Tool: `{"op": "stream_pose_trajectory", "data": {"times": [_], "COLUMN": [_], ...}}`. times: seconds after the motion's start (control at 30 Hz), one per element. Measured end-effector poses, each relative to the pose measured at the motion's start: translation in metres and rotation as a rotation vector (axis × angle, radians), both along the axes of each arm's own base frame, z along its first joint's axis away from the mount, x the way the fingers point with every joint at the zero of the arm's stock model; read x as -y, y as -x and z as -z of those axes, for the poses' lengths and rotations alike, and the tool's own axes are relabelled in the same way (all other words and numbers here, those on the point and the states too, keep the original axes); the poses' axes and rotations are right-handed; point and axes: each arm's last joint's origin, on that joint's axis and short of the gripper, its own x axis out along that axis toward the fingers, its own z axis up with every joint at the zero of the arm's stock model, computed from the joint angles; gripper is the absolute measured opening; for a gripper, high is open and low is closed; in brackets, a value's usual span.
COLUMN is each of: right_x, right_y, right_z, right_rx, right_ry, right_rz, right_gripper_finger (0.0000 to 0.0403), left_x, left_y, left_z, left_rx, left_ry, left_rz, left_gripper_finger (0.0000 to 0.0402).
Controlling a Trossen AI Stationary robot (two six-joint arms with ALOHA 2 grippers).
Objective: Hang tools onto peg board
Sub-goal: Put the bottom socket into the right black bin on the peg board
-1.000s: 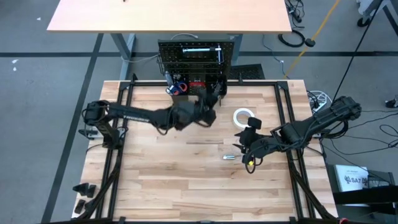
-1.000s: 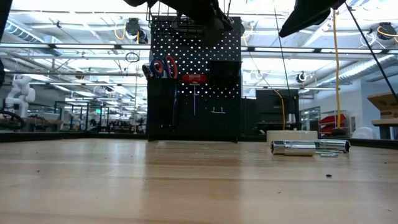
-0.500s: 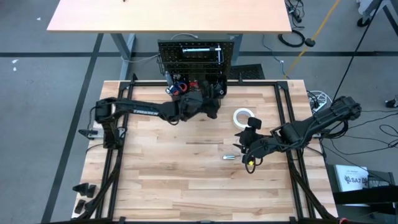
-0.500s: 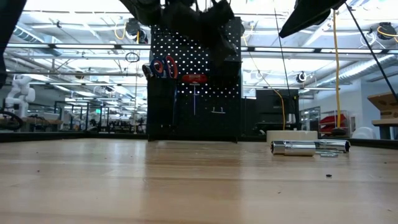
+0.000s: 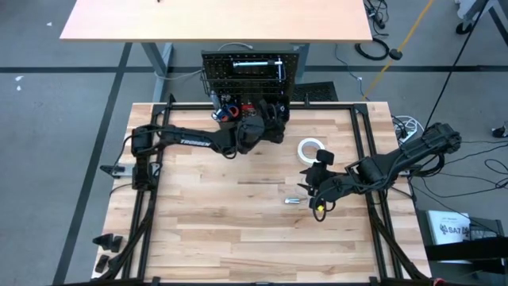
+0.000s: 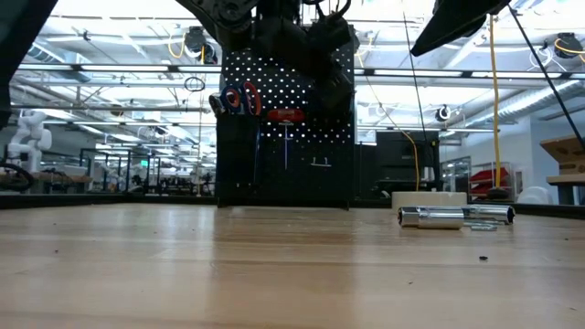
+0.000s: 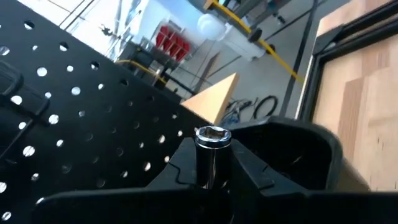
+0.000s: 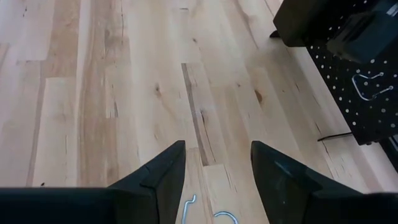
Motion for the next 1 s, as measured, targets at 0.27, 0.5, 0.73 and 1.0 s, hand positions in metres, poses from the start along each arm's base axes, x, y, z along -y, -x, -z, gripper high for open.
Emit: {"op": "stream_pose_trajectory", "data": {"times": [0.27,0.5,0.73,1.0], "right_x": [0.0,0.0,0.0,0.0], "right_y": [0.0,0.0,0.0,0.0], "right_z": [0.0,0.0,0.0,0.0], "right_rx": [0.002,0.002,0.002,0.0], "right_ry": [-0.004,-0.005,-0.005,-0.001], "right_rz": [0.003,0.004,0.004,0.001], "right_gripper_finger": [0.0173,0.0173,0.0173,0.0173], "left_x": [0.0,0.002,0.002,0.014], "left_y": [0.0,0.0,0.001,0.0], "left_z": [0.001,0.0,0.0,-0.005], "left_rx": [-0.008,0.034,0.125,0.095], "left_ry": [0.001,0.025,0.096,0.047], "left_rz": [-0.011,-0.047,-0.069,-0.049], "left_gripper_finger": [0.01,0.0153,0.0163,0.0164]}}
